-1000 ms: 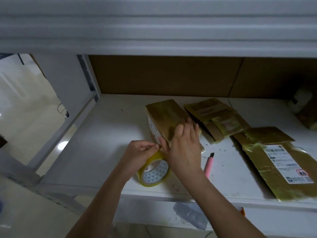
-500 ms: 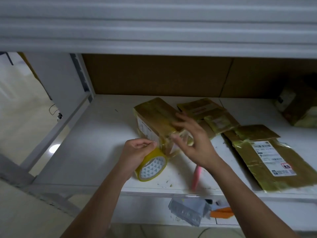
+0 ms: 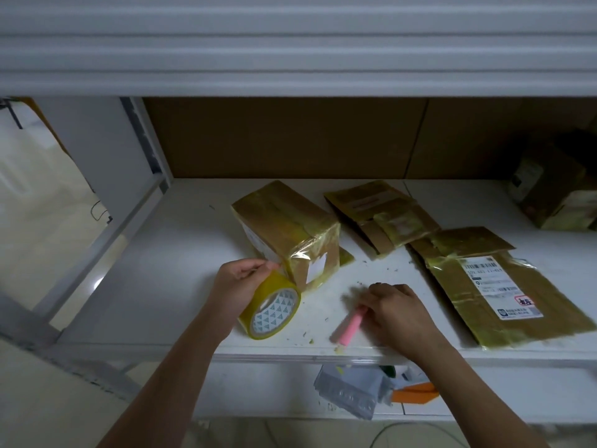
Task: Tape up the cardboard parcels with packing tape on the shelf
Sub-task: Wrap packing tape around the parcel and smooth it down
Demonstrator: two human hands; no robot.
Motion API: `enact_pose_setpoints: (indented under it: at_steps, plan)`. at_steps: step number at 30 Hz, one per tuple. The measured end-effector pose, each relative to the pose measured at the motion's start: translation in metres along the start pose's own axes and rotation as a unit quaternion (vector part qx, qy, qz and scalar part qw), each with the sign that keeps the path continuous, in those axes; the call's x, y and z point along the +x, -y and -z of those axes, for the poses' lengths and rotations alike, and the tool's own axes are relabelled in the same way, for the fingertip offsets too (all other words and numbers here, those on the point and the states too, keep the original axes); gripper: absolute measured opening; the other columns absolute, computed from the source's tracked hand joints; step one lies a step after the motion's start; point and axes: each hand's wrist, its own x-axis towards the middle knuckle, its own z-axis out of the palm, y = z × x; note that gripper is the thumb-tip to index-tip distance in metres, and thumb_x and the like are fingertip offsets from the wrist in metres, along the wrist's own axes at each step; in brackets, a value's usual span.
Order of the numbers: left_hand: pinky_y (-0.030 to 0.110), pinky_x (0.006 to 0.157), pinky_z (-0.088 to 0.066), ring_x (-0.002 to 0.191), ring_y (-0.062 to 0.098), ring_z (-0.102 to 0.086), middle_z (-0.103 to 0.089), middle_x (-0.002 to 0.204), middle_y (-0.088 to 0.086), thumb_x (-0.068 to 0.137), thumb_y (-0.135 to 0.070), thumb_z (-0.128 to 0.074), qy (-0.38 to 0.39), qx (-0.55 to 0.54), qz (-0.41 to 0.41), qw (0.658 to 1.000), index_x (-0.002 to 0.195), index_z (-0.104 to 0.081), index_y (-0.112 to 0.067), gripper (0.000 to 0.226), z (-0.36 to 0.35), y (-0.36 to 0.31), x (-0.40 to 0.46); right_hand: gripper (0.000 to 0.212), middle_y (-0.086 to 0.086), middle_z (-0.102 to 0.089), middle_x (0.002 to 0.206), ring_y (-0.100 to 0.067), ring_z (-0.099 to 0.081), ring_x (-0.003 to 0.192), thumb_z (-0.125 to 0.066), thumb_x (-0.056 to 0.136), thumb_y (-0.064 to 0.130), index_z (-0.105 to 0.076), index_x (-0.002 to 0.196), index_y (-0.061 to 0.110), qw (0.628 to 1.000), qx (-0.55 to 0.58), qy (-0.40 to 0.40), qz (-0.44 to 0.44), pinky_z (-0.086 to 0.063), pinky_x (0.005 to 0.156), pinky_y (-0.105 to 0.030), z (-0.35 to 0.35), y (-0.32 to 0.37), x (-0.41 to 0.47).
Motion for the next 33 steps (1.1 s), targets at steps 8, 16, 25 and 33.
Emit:
enact_pose_setpoints:
  at_steps: [8, 16, 25, 33]
  plan:
    - [0.025, 0.067, -0.054, 0.084, 0.019, -0.069, -0.072, 0.088, -0.003, 0.094, -0.029, -0.062, 0.010, 0.000, -0.010, 1.000, 0.091, -0.073, -0.027, 0.013, 0.003, 0.000, -0.003, 0.012, -0.004, -0.058, 0.075, -0.017, -0.056, 0.062, -0.056, 0.083, 0.016, -0.059, 0.085, 0.005, 0.894, 0.340, -0.292, 0.025, -0.046, 0.055, -0.032, 0.047, 0.045, 0.008]
    - [0.019, 0.076, -0.052, 0.090, 0.011, -0.068, -0.074, 0.093, -0.009, 0.099, -0.019, -0.055, 0.051, -0.012, -0.016, 0.999, 0.091, -0.074, -0.028, 0.022, -0.008, -0.010, -0.007, 0.025, -0.003, -0.069, 0.093, -0.008, -0.063, 0.079, -0.055, 0.090, 0.019, -0.069, 0.103, 0.003, 0.873, 0.412, -0.231, 0.125, -0.048, 0.073, -0.019, 0.067, 0.097, 0.064]
    - [0.024, 0.072, -0.055, 0.085, 0.019, -0.072, -0.076, 0.093, 0.001, 0.086, -0.027, -0.073, 0.009, -0.083, 0.045, 0.995, 0.091, -0.077, -0.023, 0.007, -0.003, 0.001, -0.010, 0.015, 0.002, -0.066, 0.084, -0.013, -0.063, 0.071, -0.065, 0.085, 0.008, -0.065, 0.099, 0.007, 0.842, 0.507, -0.163, 0.088, -0.048, 0.061, -0.024, 0.053, 0.078, 0.069]
    - [0.020, 0.054, -0.049, 0.073, 0.015, -0.068, -0.073, 0.082, -0.002, 0.083, -0.024, -0.077, -0.025, -0.076, 0.085, 0.993, 0.082, -0.075, -0.024, 0.002, 0.001, 0.000, -0.010, 0.010, -0.010, -0.060, 0.064, -0.030, -0.058, 0.059, -0.059, 0.074, 0.011, -0.056, 0.068, 0.003, 0.853, 0.485, -0.122, 0.147, -0.045, 0.103, -0.032, 0.047, 0.071, 0.073]
